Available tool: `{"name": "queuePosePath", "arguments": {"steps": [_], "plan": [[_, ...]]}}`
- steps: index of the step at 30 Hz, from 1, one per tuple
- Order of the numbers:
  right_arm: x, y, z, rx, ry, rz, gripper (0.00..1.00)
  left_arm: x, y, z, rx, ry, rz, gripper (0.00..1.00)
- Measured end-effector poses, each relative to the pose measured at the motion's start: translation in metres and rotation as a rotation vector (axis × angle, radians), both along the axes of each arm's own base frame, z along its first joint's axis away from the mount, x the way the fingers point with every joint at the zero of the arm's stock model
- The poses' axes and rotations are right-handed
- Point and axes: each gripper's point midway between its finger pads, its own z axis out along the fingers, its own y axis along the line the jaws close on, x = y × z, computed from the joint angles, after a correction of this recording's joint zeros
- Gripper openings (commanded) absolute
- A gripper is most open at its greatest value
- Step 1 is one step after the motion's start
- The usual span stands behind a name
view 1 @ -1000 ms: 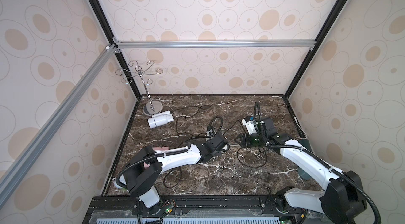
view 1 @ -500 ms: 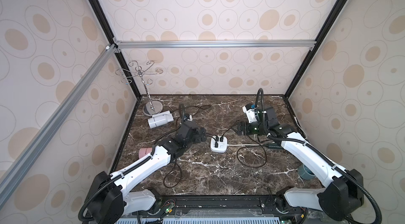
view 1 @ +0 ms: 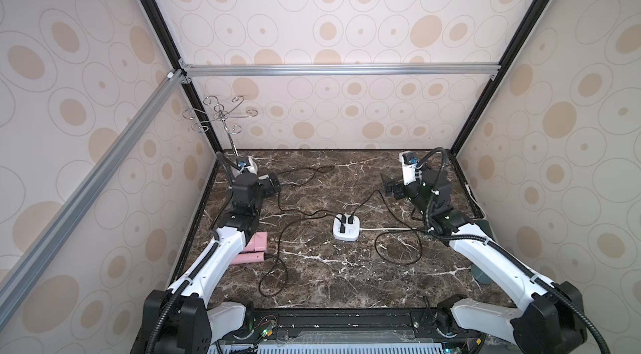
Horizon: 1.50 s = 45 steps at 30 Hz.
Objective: Charge the blow dryers
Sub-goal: Reset both arms
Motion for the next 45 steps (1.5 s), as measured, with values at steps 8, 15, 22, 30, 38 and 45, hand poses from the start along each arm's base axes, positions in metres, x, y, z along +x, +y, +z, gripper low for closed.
{"name": "queuePosePath", "arguments": {"steps": [8,15,22,30,38,45], "plan": [[-0.010,-0.092,-0.046,0.029,-0.026,-0.257,1.00,-0.055,0.039,-0.079,0.169,-0.006,0.112,1.00],[-0.025,-0.103,-0.145,-0.006,0.167,-0.295,1.00,-0.072,0.044,-0.126,0.251,0.013,0.106,1.00],[-0.011,-0.118,-0.182,0.012,0.217,-0.327,1.00,-0.046,0.038,-0.122,0.277,-0.047,0.085,1.00],[-0.010,-0.121,-0.220,0.057,0.249,-0.299,1.00,-0.025,0.047,-0.136,0.282,-0.051,0.077,1.00],[0.007,-0.117,-0.201,0.079,0.204,-0.275,0.99,-0.020,0.044,-0.127,0.273,-0.087,0.056,1.00],[0.005,-0.116,-0.204,0.077,0.220,-0.272,1.00,-0.020,0.043,-0.125,0.272,-0.096,0.056,1.00]]}}
